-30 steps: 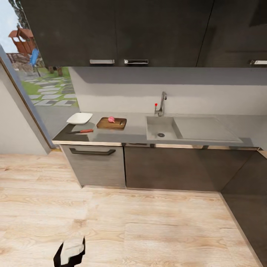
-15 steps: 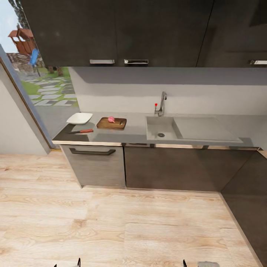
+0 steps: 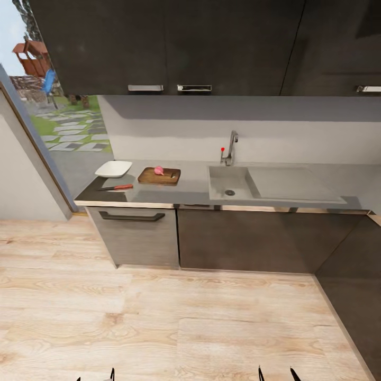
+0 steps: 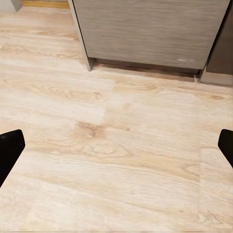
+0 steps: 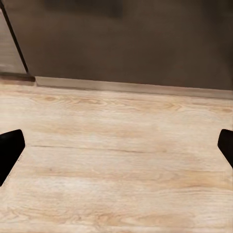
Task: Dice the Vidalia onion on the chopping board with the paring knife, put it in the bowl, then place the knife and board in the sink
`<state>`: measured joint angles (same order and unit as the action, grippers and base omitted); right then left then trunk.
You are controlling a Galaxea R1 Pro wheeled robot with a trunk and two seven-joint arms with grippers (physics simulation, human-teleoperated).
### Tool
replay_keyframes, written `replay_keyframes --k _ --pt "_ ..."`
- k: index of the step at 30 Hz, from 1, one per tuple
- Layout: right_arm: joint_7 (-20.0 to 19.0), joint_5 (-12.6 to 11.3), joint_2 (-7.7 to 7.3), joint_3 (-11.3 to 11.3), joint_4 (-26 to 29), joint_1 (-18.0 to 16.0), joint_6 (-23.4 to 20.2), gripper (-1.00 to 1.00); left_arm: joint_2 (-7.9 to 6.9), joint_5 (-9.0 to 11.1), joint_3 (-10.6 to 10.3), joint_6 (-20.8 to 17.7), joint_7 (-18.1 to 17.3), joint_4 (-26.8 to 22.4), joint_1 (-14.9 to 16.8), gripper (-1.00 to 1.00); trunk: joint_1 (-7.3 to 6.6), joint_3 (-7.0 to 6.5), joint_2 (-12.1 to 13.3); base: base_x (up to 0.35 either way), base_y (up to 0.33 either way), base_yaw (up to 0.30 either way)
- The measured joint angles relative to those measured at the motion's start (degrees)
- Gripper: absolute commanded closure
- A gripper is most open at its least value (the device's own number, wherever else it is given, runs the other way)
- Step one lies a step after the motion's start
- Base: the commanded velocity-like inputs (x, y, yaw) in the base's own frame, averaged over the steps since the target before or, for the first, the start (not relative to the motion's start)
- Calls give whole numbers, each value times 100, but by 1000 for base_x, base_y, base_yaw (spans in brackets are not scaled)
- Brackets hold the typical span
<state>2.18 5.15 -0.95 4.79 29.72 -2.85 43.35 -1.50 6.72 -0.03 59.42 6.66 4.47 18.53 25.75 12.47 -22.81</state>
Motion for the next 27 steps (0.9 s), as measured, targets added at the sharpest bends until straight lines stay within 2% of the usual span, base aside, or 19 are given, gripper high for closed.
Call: replay_keyframes --k 5,15,27 --pt "-6 1 11 1 -246 0 242 -100 0 1 -1 -47 -2 -1 0 -100 0 0 0 0 0 0" --pt "5 3 13 9 -352 0 293 -100 -12 4 14 -57 0 -1 0 -100 0 0 0 1 2 0" --pt "5 3 12 7 -424 -1 281 -100 -61 2 14 -54 3 0 0 -100 -1 0 0 105 209 0"
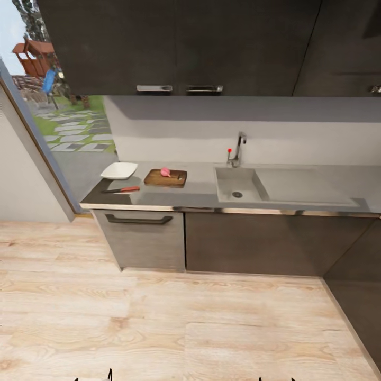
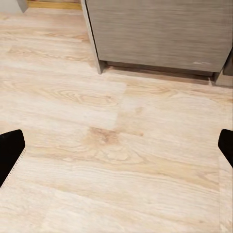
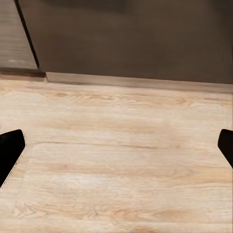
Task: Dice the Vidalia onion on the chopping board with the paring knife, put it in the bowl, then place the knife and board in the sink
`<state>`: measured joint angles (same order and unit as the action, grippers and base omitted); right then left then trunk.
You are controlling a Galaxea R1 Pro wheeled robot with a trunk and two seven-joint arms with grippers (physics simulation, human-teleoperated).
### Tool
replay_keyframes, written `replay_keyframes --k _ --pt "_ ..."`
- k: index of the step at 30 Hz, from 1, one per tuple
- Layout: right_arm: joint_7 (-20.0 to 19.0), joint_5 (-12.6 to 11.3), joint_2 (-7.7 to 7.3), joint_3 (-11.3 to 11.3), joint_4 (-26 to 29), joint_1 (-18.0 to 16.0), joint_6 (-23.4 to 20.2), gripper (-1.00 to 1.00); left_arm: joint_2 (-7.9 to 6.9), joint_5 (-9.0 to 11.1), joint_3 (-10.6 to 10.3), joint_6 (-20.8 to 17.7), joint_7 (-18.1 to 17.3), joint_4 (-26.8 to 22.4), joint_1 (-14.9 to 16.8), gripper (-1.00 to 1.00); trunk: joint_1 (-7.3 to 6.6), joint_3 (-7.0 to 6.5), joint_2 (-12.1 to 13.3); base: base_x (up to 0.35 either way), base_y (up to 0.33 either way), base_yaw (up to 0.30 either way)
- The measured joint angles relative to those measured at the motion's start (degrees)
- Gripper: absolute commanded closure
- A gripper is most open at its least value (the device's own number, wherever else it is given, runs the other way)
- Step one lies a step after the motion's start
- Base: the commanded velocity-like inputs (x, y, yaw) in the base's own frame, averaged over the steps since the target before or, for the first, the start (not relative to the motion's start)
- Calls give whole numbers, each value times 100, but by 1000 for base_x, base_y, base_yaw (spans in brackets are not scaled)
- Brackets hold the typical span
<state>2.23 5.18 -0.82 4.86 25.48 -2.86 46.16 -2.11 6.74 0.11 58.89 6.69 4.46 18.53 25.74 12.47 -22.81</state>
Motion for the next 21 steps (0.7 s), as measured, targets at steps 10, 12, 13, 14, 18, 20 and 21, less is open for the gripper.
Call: replay_keyframes --k 10,12,13,14,18,20,21 --pt "7 6 9 0 -17 0 -16 -100 -5 0 1 -5 0 -1 0 -100 0 0 0 121 262 0" --pt "4 6 9 0 -21 0 -17 -100 -4 -1 0 -4 0 0 0 -100 0 0 0 116 265 0" --pt "2 5 7 1 -22 0 -17 -100 -4 0 1 -3 0 -3 0 -100 0 0 0 108 268 0" --pt "2 5 6 3 -23 0 -17 -100 -5 0 1 -2 0 -3 0 -100 0 0 0 92 272 0" --pt "0 5 7 0 -24 0 -17 -100 -8 0 1 -3 0 -7 0 -100 1 0 0 45 276 0" --pt "0 4 8 0 -24 0 -17 -100 -8 0 1 -3 0 -8 0 -100 1 0 0 12 278 0" --pt "0 5 8 0 -23 0 -17 -100 -9 0 1 -4 0 -8 0 -100 1 0 0 5 278 0"
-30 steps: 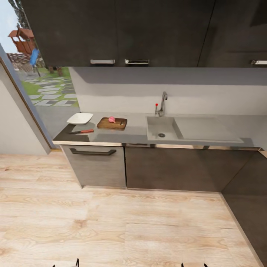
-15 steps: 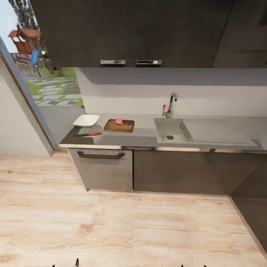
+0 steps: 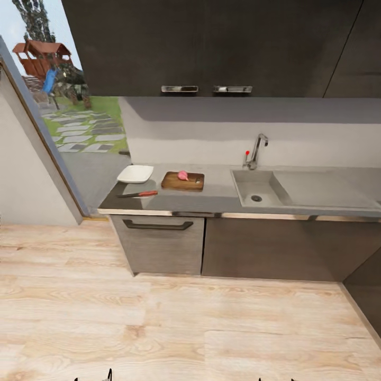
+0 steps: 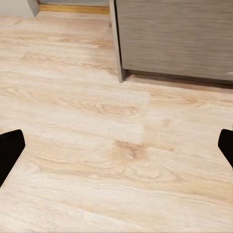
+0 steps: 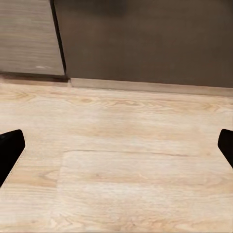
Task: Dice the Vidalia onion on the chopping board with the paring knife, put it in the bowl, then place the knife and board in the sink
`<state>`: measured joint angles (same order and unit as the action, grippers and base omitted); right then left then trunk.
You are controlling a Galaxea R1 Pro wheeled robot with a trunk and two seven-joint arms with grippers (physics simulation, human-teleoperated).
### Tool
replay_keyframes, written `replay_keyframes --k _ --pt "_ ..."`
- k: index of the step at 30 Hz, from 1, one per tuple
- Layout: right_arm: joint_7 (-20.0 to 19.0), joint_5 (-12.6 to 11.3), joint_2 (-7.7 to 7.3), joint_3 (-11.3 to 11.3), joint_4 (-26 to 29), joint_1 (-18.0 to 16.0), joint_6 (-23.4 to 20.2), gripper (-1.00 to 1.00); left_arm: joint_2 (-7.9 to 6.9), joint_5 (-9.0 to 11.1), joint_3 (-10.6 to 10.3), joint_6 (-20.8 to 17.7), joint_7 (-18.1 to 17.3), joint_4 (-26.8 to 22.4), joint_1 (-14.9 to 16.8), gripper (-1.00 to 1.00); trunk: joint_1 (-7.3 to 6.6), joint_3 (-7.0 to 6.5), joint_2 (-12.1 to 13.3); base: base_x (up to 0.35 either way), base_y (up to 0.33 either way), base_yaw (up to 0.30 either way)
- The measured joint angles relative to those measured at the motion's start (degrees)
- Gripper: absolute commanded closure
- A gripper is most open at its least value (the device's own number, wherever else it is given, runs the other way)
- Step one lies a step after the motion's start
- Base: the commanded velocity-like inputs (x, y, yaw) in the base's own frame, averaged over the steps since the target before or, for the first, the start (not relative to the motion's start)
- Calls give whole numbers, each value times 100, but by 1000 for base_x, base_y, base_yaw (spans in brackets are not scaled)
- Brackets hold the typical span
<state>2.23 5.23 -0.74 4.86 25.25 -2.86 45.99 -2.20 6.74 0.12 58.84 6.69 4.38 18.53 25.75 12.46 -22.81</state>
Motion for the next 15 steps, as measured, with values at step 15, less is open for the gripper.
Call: replay_keyframes --k 15 --pt "0 1 0 0 -1 0 0 -100 -9 0 0 5 1 0 0 -100 0 0 0 0 184 0"
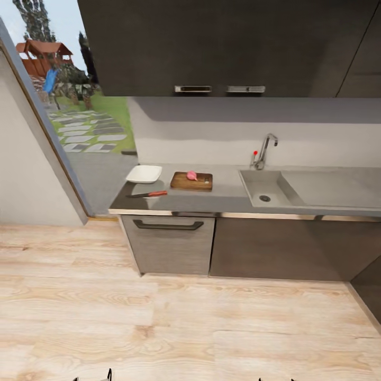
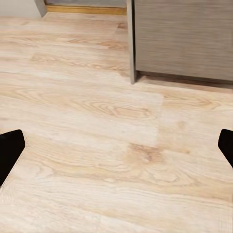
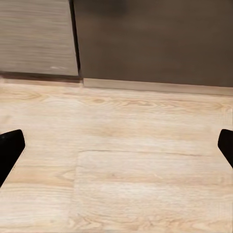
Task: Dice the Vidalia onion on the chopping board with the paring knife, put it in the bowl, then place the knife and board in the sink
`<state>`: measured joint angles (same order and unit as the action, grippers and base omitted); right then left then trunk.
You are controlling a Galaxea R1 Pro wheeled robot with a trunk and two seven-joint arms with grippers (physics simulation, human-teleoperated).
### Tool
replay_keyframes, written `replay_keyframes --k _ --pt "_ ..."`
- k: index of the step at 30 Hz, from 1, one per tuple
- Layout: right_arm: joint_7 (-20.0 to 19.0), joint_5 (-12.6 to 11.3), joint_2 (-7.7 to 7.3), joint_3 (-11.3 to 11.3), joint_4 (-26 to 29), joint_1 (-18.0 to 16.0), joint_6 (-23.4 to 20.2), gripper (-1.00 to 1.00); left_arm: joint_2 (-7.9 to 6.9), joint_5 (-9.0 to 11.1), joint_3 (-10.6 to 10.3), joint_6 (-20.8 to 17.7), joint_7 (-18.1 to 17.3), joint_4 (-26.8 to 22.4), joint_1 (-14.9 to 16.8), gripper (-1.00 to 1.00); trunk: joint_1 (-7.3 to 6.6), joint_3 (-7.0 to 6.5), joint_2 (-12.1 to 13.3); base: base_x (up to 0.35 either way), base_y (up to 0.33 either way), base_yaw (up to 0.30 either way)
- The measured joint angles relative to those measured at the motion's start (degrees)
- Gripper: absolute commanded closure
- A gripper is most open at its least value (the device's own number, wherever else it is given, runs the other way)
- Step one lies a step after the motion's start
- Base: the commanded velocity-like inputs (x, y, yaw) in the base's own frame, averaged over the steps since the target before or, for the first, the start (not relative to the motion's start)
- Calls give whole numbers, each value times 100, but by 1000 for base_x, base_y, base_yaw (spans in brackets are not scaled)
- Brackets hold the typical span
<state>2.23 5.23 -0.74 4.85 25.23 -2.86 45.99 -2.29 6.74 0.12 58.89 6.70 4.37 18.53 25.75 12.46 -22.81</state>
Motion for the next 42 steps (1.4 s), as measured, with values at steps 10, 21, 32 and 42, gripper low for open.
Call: replay_keyframes --k 10,21,32,42 --pt "0 0 0 0 0 0 0 -100 -6 0 0 0 1 0 0 -100 0 0 0 0 299 0" --pt "5 0 0 0 0 0 -4 -100 -7 -1 0 0 9 0 0 -100 0 0 0 0 302 0" --pt "8 0 0 0 0 0 -9 -100 -5 -1 0 -1 9 0 0 -100 0 0 0 0 301 0" --pt "578 -3 -1 41 1086 -1 -1749 -100 -1 0 0 -3 7 -1 0 -100 0 0 0 0 89 0"
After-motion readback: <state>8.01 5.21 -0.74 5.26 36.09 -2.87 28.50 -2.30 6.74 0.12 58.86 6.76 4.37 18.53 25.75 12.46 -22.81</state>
